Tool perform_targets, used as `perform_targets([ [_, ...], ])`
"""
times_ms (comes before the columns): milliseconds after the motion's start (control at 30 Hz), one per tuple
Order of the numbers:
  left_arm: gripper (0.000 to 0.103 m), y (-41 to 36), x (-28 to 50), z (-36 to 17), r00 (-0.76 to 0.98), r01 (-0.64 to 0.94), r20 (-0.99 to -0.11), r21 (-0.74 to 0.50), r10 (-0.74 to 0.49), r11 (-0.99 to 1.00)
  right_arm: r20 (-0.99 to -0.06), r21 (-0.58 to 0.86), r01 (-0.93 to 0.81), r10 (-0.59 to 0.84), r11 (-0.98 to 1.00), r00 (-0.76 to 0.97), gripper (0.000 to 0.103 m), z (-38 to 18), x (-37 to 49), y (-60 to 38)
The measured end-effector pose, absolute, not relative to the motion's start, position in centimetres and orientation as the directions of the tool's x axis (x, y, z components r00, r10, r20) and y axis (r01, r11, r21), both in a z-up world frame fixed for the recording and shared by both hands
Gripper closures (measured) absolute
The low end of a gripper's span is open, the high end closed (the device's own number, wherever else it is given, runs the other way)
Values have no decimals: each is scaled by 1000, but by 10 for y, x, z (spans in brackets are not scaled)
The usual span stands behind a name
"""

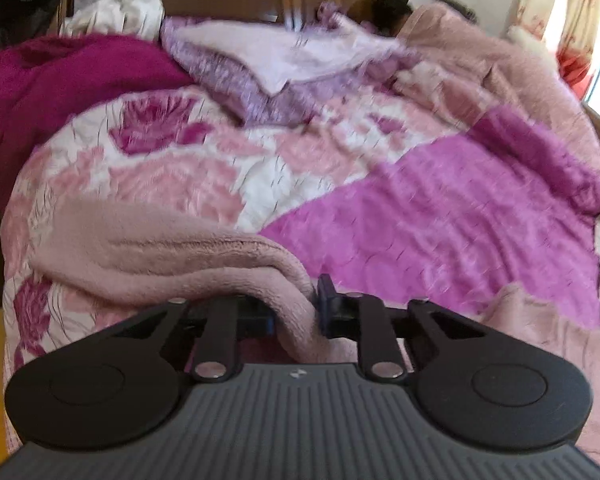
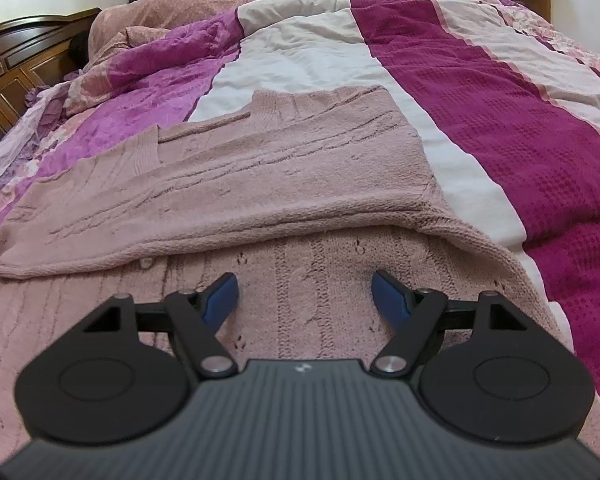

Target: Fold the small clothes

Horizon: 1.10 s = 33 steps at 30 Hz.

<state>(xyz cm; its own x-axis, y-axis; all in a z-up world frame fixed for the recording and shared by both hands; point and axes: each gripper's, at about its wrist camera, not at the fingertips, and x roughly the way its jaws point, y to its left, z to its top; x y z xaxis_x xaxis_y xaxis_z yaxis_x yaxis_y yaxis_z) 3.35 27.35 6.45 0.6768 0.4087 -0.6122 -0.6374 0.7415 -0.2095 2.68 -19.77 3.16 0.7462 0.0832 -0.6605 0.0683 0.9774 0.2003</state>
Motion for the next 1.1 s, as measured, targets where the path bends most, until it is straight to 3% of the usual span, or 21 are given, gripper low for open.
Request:
perform_targets([
  [367,87,236,12,138,845,-490,-383,-274,374,827,-644,249,81,103,965,758,28,33,24,-205],
  [567,87,192,14,175,919,-335,-304,-257,253,907,-636,266,85,109,960,764,28,33,22,-207],
  [867,87,77,34,178,952,-79,-304,-172,24,982,-623,299,91,122,950,772,28,33,20,-211],
  [1100,87,-4,65,124,894,59,-434,-136,-114,989,-614,327,95,135,940,778,28,31,18,-215],
])
